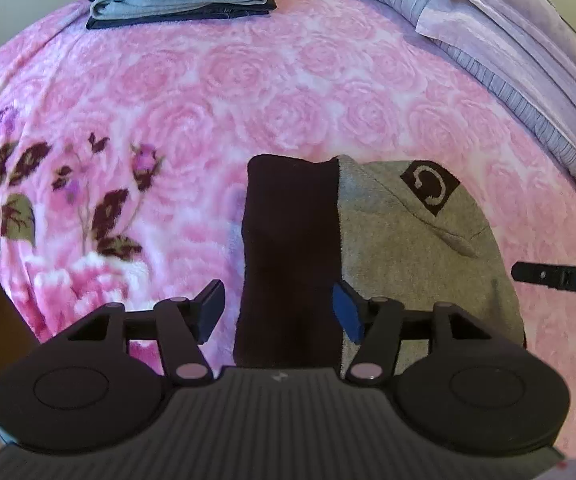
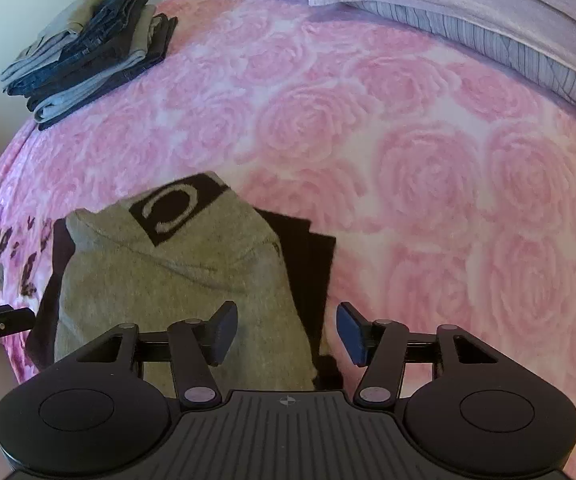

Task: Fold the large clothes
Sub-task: 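Grasp the folded sweater bundle with both grippers from its sides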

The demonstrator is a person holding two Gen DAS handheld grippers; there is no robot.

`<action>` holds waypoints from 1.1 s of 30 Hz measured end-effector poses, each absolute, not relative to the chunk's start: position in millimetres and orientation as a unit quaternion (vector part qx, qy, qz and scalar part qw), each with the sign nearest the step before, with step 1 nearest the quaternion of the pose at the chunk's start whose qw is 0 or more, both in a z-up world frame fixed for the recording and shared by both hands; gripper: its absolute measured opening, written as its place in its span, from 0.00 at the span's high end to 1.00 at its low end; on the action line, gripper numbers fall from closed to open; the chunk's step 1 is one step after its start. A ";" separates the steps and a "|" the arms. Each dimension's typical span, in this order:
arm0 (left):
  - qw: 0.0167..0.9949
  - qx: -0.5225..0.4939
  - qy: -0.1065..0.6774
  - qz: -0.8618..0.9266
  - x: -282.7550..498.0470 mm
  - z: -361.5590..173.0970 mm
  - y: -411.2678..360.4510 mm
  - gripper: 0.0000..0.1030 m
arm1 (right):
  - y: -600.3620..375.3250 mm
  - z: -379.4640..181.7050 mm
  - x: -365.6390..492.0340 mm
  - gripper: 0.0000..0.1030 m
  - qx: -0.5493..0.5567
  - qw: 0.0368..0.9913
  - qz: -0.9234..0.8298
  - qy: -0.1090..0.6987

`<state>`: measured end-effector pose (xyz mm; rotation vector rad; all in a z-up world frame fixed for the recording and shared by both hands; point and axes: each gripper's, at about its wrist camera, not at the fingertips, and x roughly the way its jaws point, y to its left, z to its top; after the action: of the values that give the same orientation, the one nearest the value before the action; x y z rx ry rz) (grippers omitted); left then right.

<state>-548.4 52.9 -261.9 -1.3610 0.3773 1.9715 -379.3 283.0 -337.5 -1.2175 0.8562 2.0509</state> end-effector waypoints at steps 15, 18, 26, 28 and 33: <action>0.409 -0.616 -0.025 0.673 -616.5 -338.3 33.7 0.18 | 327.0 -406.4 -290.9 0.23 -0.342 0.215 0.740 0.537; 0.418 -0.620 -0.042 0.663 -620.7 -351.8 36.6 0.17 | 331.8 -426.3 -296.4 0.23 -0.318 0.177 0.738 0.568; 0.446 -0.619 -0.105 0.638 -627.2 -371.8 44.3 0.22 | 336.9 -446.4 -329.6 0.52 -0.287 0.124 0.763 0.565; 0.456 -0.620 -0.103 0.630 -622.1 -373.3 52.7 0.28 | 336.5 -452.4 -335.0 0.56 -0.277 0.116 0.761 0.575; 0.477 -0.607 -0.086 0.630 -615.1 -367.8 66.7 0.61 | 331.2 -449.1 -339.7 0.82 -0.279 0.134 0.755 0.579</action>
<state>-615.1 66.7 -367.8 -1.4828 -0.2102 1.5392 -339.7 331.2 -449.1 -0.8086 1.6771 2.1874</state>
